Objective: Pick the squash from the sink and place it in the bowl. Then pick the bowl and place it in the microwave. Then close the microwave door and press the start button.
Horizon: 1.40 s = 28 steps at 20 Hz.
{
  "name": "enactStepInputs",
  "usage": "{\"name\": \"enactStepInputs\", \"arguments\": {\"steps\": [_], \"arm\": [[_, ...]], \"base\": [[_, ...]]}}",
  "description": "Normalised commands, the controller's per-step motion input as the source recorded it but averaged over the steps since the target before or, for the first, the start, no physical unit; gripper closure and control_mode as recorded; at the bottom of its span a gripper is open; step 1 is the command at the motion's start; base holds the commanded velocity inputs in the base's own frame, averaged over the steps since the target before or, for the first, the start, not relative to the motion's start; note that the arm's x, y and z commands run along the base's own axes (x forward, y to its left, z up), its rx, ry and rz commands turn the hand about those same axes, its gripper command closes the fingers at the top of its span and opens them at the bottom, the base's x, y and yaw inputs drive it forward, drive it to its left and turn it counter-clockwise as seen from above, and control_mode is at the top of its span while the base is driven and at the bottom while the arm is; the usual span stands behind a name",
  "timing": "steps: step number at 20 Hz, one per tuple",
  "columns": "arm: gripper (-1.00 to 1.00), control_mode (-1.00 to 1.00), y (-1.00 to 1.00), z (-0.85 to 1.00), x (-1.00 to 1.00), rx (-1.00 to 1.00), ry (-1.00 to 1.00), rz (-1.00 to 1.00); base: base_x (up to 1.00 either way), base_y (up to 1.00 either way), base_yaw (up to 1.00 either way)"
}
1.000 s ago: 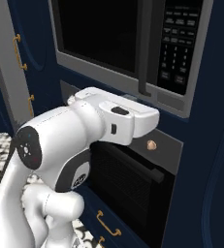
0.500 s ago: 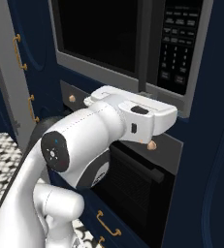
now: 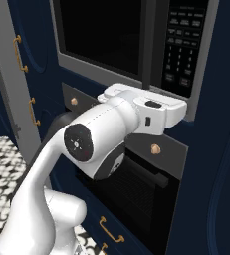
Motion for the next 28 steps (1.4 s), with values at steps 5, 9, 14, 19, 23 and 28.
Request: {"name": "enactStepInputs", "arguments": {"steps": [5, 9, 14, 19, 23, 28], "arm": [[1.0, -1.0, -0.23, 0.0, 0.24, 0.0, 0.0, 0.02], [1.0, -1.0, -0.12, 0.08, 0.17, 0.0, 0.0, 0.0], [1.0, -1.0, 0.0, 0.09, 0.19, 0.0, 0.0, 0.0], [1.0, -1.0, 0.0, 0.05, 0.31, 0.0, 0.0, 0.0], [1.0, -1.0, 0.0, 0.0, 0.23, 0.0, 0.0, 0.0], [1.0, -1.0, -0.03, 0.0, 0.15, 0.0, 0.0, 0.0]], "base": [[0.0, 0.0, 0.0], [0.0, 0.0, 0.0], [0.0, 0.0, 0.0], [0.0, 0.0, 0.0], [0.0, 0.0, 0.0], [0.0, 0.0, 0.0]]}}
